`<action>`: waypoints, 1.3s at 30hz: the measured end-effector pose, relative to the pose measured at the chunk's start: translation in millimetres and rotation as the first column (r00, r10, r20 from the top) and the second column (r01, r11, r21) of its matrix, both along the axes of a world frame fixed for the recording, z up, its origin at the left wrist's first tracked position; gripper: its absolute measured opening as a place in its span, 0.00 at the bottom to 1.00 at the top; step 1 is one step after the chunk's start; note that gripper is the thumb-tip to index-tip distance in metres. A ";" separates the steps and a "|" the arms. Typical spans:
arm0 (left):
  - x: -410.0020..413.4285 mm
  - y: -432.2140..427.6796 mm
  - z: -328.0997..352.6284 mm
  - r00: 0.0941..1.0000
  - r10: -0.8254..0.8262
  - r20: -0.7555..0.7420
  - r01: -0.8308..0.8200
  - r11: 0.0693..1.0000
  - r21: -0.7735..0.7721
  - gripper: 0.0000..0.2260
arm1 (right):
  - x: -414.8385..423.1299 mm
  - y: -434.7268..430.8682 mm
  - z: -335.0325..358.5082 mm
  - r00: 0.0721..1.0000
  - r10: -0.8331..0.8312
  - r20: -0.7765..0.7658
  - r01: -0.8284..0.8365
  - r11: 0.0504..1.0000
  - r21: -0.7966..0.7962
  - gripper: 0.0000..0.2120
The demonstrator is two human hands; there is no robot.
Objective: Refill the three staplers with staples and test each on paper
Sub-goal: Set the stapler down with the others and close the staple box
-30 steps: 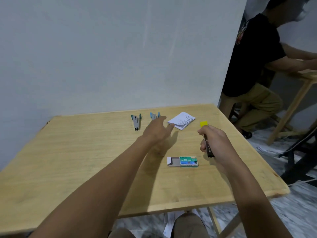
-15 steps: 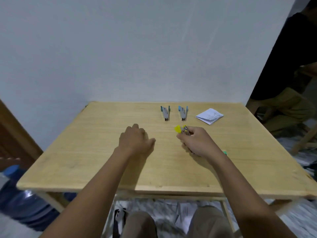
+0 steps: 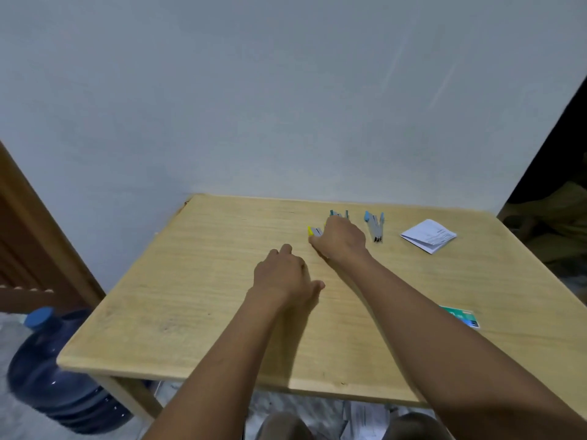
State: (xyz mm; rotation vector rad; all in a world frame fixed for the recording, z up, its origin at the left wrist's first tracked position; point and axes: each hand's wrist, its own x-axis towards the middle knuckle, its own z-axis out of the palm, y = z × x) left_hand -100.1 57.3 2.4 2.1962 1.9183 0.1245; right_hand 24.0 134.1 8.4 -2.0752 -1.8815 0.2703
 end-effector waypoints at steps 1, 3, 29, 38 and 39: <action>0.2 0.8 1.1 1.000 0.000 -0.001 0.000 1.000 -0.004 0.27 | -2.8 4.3 1.0 1.000 -0.007 0.002 0.007 1.000 0.006 0.15; 0.2 2.7 2.5 1.000 -0.003 -0.007 0.002 1.000 -0.012 0.27 | -6.8 10.8 2.6 1.000 -0.018 -0.020 0.018 1.000 0.004 0.15; 0.0 5.9 -2.0 0.999 0.010 0.035 -0.009 0.999 -0.033 0.27 | -13.1 25.0 -20.1 0.997 0.020 -0.077 -0.017 0.999 0.047 0.14; -0.1 7.5 -1.5 0.999 0.034 0.020 -0.033 0.998 -0.052 0.28 | 27.2 -53.8 2.9 0.922 0.082 -0.378 -0.005 0.980 0.199 0.12; 0.1 7.4 -0.7 0.999 0.035 0.022 -0.034 0.998 -0.058 0.27 | 38.9 -74.1 6.8 0.898 0.084 -0.431 0.018 0.974 0.227 0.10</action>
